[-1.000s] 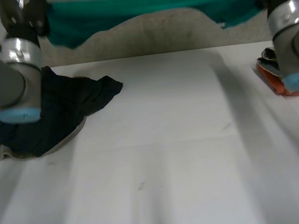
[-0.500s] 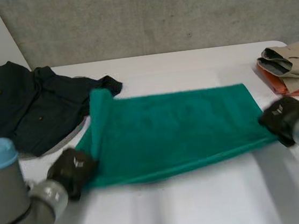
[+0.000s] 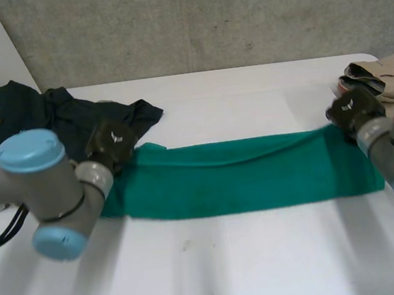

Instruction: Fold the laundry.

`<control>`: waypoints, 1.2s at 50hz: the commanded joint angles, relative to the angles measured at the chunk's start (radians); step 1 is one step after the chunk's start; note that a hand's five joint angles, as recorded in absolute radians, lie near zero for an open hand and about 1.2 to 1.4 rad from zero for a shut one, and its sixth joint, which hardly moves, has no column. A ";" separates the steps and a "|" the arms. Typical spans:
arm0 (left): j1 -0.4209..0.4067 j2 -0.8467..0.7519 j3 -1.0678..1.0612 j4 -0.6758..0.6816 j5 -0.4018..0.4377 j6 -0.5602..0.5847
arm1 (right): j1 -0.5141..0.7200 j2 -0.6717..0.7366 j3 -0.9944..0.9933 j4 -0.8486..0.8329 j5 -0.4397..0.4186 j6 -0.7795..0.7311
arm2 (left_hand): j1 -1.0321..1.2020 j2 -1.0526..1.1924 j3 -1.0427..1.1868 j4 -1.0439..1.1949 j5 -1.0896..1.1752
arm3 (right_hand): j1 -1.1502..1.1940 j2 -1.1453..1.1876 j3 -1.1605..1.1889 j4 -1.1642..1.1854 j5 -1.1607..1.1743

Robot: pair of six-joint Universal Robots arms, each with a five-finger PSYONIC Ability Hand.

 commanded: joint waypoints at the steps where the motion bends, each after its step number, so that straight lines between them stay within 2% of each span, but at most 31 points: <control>1: 0.020 -0.098 0.423 0.058 -0.008 -0.014 | 0.029 0.077 -0.333 -0.167 0.067 0.042 | 0.259 0.196 0.200 0.194 0.212 | 0.258 0.219 0.206 0.198 0.188; 5: 0.030 -0.082 0.577 0.247 -0.008 -0.090 | 0.027 0.002 -0.456 -0.405 0.110 0.194 | 0.259 0.196 0.200 0.194 0.212 | 0.258 0.219 0.206 0.198 0.188; 6: 0.044 -0.050 0.594 0.319 -0.008 -0.153 | 0.026 -0.015 -0.458 -0.433 0.111 0.212 | 0.259 0.196 0.200 0.194 0.212 | 0.258 0.219 0.206 0.198 0.188; 9: 0.072 0.024 0.589 0.405 0.000 -0.273 | 0.020 -0.064 -0.461 -0.462 0.113 0.254 | 0.259 0.196 0.200 0.194 0.212 | 0.258 0.219 0.206 0.198 0.188; 12: 0.104 0.044 0.576 0.363 -0.002 -0.323 | 0.027 -0.071 -0.460 -0.447 0.110 0.259 | 0.259 0.196 0.200 0.194 0.212 | 0.258 0.219 0.206 0.198 0.188; 15: 0.103 0.049 0.538 0.303 -0.003 -0.333 | 0.030 -0.068 -0.450 -0.410 0.108 0.259 | 0.259 0.196 0.200 0.194 0.212 | 0.258 0.219 0.206 0.198 0.188; 24: 0.107 0.043 0.390 0.292 0.005 -0.331 | 0.030 -0.026 -0.398 -0.326 0.079 0.260 | 0.259 0.196 0.200 0.194 0.212 | 0.258 0.219 0.206 0.198 0.188; 29: 0.100 0.040 0.280 0.289 0.008 -0.331 | 0.027 0.000 -0.308 -0.278 0.035 0.259 | 0.259 0.196 0.200 0.194 0.212 | 0.258 0.219 0.206 0.198 0.188; 37: 0.090 0.055 0.001 0.257 0.008 -0.321 | 0.018 0.009 -0.099 -0.153 0.021 0.243 | 0.259 0.196 0.200 0.194 0.212 | 0.258 0.219 0.206 0.198 0.188; 40: 0.090 0.104 -0.144 0.217 0.008 -0.298 | 0.015 -0.006 0.012 -0.068 0.005 0.230 | 0.259 0.196 0.200 0.194 0.212 | 0.258 0.219 0.206 0.198 0.188; 43: 0.090 0.213 -0.301 0.140 0.008 -0.232 | 0.012 -0.080 0.097 -0.001 -0.011 0.191 | 0.259 0.196 0.200 0.194 0.212 | 0.258 0.219 0.206 0.198 0.188; 47: 0.089 0.342 -0.466 0.012 0.003 -0.134 | -0.086 -0.273 0.276 0.162 -0.047 0.023 | 0.259 0.196 0.200 0.194 0.212 | 0.258 0.219 0.206 0.198 0.188; 49: 0.086 0.429 -0.551 -0.086 0.000 -0.080 | -0.118 -0.324 0.330 0.226 -0.054 -0.054 | 0.259 0.196 0.200 0.194 0.212 | 0.258 0.219 0.206 0.198 0.188; 52: 0.072 0.504 -0.616 -0.208 0.000 -0.034 | -0.161 -0.423 0.411 0.355 -0.061 -0.178 | 0.259 0.196 0.200 0.194 0.212 | 0.258 0.219 0.206 0.198 0.188; 53: 0.060 0.552 -0.639 -0.287 -0.002 -0.025 | -0.170 -0.445 0.428 0.383 -0.062 -0.201 | 0.259 0.196 0.200 0.194 0.212 | 0.258 0.219 0.206 0.198 0.188; 57: 0.044 0.629 -0.652 -0.450 0.003 -0.028 | -0.190 -0.489 0.471 0.467 -0.070 -0.252 | 0.259 0.196 0.200 0.194 0.212 | 0.258 0.219 0.206 0.198 0.188; 60: 0.041 0.624 -0.642 -0.461 0.001 -0.028 | -0.194 -0.489 0.479 0.467 -0.071 -0.251 | 0.259 0.196 0.200 0.194 0.212 | 0.258 0.219 0.206 0.198 0.188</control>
